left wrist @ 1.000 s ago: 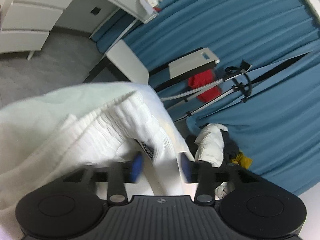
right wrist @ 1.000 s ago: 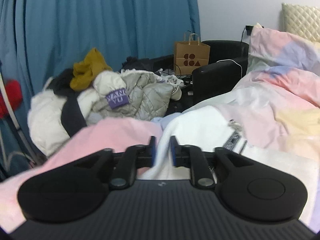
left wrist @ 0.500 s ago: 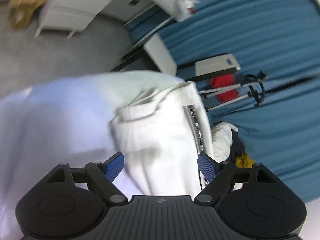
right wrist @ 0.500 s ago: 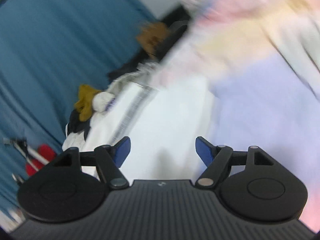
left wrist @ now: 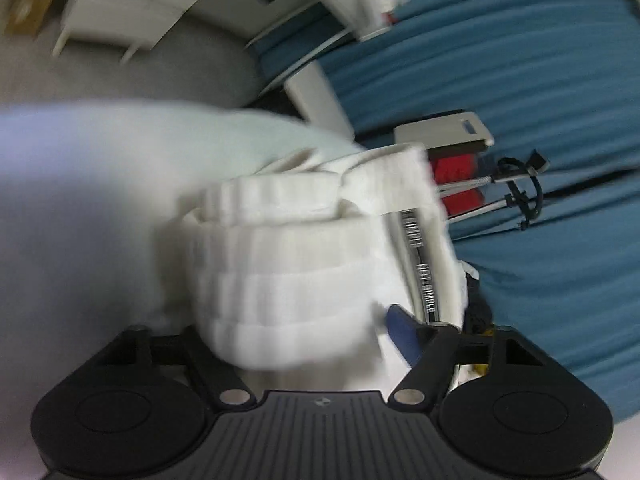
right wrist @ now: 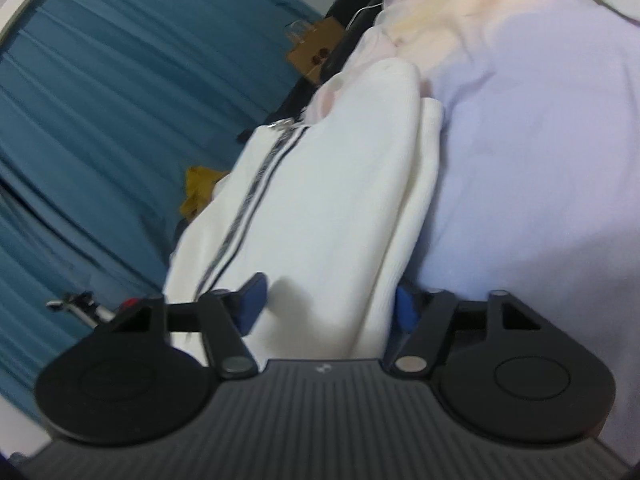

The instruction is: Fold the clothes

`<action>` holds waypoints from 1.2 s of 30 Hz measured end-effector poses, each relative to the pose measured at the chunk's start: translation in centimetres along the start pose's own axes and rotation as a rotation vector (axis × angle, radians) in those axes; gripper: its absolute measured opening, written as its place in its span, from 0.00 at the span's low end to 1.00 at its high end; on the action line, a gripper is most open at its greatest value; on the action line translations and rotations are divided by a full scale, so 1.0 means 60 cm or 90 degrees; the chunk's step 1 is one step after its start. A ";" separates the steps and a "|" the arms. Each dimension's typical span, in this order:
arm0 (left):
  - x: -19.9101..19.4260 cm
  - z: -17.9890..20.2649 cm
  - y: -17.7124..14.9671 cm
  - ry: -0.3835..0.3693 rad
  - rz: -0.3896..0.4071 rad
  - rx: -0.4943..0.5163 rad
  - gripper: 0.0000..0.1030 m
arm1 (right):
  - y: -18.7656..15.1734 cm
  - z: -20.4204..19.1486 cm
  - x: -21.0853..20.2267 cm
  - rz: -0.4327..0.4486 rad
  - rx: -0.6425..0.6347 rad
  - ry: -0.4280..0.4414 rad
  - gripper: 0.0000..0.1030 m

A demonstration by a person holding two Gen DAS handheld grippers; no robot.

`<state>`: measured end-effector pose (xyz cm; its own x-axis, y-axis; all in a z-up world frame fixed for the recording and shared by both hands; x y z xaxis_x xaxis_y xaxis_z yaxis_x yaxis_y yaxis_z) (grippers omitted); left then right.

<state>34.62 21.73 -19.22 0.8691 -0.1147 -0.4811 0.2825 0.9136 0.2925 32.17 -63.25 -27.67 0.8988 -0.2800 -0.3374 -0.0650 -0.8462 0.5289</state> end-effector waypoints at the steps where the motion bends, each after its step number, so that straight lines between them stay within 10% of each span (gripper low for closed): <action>1: 0.005 0.007 0.004 0.004 0.012 0.029 0.44 | 0.005 0.005 0.003 0.013 0.009 -0.003 0.50; 5: 0.010 -0.004 0.013 -0.005 0.018 0.008 0.21 | 0.017 0.021 0.007 0.052 0.028 -0.021 0.17; 8: 0.002 0.013 0.022 -0.022 0.023 0.006 0.14 | 0.024 0.013 -0.023 0.063 0.010 -0.037 0.10; 18: -0.117 0.060 0.068 -0.097 0.058 0.018 0.13 | 0.027 -0.002 -0.164 0.025 0.010 -0.057 0.09; 25: -0.216 -0.044 0.152 -0.039 0.056 -0.046 0.13 | -0.001 -0.019 -0.291 -0.050 0.025 -0.059 0.09; 36: -0.264 -0.138 0.143 0.055 0.004 0.037 0.21 | -0.075 0.078 -0.371 -0.183 0.175 -0.107 0.10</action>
<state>19.90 34.59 -15.91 0.8339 -0.0723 -0.5471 0.3018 0.8897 0.3425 10.42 -55.35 -26.19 0.8156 -0.0663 -0.5748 0.0435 -0.9836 0.1751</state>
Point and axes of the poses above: each gripper's, at about its wrist camera, not at the fingertips, and x roughly the way its jaws point, z to its right, y to its top, the point moved 10 cm from there along x, roughly the way its jaws point, and after that the axes turned 3 degrees about -x, right-handed, at the moved point
